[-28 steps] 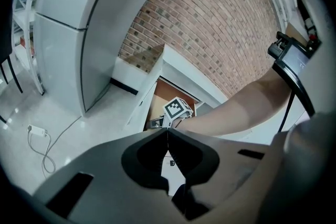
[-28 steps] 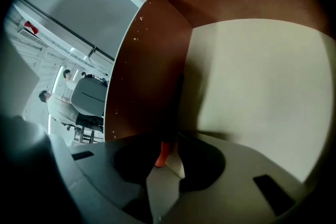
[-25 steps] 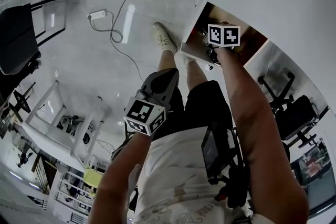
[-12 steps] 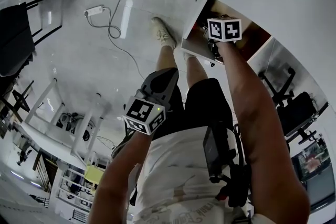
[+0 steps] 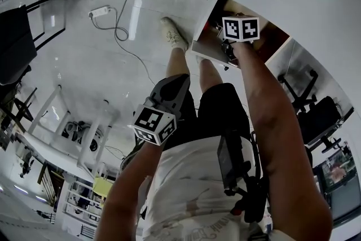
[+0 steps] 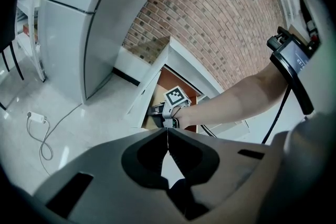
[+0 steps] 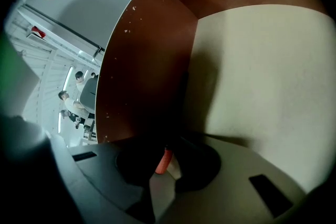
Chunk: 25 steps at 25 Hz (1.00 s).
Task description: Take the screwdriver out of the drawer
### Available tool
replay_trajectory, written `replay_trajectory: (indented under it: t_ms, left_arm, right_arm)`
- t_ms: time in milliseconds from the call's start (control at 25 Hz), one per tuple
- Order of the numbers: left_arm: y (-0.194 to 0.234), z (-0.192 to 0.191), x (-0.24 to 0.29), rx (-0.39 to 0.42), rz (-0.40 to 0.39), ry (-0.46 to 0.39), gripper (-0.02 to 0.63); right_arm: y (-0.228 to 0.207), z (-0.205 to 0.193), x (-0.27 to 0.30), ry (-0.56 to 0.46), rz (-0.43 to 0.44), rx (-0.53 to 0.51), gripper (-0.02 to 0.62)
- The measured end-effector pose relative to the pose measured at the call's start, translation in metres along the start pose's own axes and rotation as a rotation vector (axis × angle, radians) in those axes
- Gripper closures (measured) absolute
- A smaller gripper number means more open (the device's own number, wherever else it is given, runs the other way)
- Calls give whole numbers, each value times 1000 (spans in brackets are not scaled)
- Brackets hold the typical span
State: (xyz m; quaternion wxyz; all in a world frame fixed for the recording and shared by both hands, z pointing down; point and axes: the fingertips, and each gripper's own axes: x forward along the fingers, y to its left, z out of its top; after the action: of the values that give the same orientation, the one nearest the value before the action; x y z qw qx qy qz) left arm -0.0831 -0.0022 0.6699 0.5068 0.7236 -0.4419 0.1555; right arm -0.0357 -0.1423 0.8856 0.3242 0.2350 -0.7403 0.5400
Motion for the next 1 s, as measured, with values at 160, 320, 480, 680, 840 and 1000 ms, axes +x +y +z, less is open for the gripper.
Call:
replay_trajectory:
  t_ms: [160, 320, 480, 680, 840, 1000]
  left_arm:
    - [-8, -2, 3, 4, -7, 3, 584]
    - [-12, 0, 7, 13, -9, -1, 584]
    - [-17, 4, 10, 26, -14, -8, 584]
    - [-22, 4, 11, 42, -18, -6, 584]
    - [-26, 3, 12, 54, -24, -3, 584]
    - [-31, 4, 12, 66, -29, -6, 584]
  right_arm:
    - [2, -1, -6, -13, 9, -3, 535]
    - [2, -1, -13, -28, 14, -9, 545]
    - [-2, 2, -23, -39, 12, -21, 546]
    - [-1, 3, -34, -58, 17, -53, 548]
    - [2, 2, -40, -68, 17, -90, 548]
    - [5, 4, -47, -84, 13, -111, 548]
